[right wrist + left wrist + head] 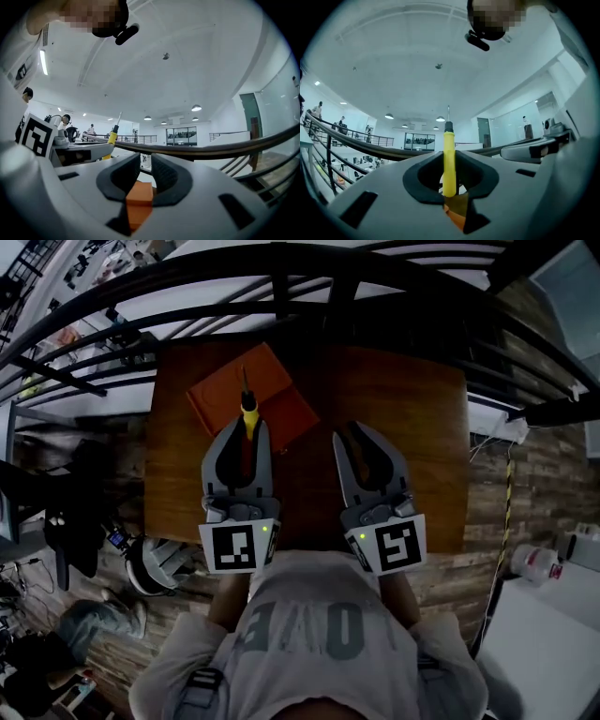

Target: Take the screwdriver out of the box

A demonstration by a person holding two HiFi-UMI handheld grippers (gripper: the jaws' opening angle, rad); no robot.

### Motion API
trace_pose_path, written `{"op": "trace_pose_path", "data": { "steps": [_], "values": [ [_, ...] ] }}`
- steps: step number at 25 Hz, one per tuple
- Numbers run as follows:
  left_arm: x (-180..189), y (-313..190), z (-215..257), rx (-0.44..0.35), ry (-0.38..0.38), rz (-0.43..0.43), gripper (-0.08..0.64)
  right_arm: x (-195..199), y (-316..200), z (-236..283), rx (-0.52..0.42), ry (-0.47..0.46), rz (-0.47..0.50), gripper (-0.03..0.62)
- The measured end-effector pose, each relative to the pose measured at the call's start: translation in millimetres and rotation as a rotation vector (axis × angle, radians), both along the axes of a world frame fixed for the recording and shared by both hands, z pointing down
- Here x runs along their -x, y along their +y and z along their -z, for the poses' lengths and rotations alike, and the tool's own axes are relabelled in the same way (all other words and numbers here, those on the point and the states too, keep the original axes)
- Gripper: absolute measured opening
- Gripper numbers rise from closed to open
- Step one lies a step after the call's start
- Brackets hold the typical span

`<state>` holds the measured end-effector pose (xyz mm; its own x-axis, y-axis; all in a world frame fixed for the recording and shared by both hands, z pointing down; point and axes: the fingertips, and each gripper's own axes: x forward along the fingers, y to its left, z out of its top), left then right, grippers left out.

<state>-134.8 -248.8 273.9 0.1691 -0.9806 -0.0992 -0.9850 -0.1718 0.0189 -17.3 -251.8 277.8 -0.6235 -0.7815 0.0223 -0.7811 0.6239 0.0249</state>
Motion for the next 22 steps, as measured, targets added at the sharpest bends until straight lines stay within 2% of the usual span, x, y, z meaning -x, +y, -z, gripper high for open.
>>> {"op": "trace_pose_path", "data": {
  "steps": [4,6,9,12,22],
  "values": [
    [2,10,-4,-0.003,0.009,0.002,0.083,9,5,-4,0.003,0.015,0.033,0.069],
    [4,13,0,-0.025,0.013,0.004,0.083,12,6,-6,0.008,0.013,0.034,0.069],
    [10,16,0,-0.011,0.012,0.017,0.083,15,7,-6,0.01,0.014,0.035,0.069],
    [11,15,9,-0.05,0.009,0.015,0.083,14,6,-6,0.013,0.012,0.035,0.069],
    [24,22,10,-0.056,-0.005,0.048,0.083,21,7,-6,0.009,0.015,0.04,0.069]
  ]
}}
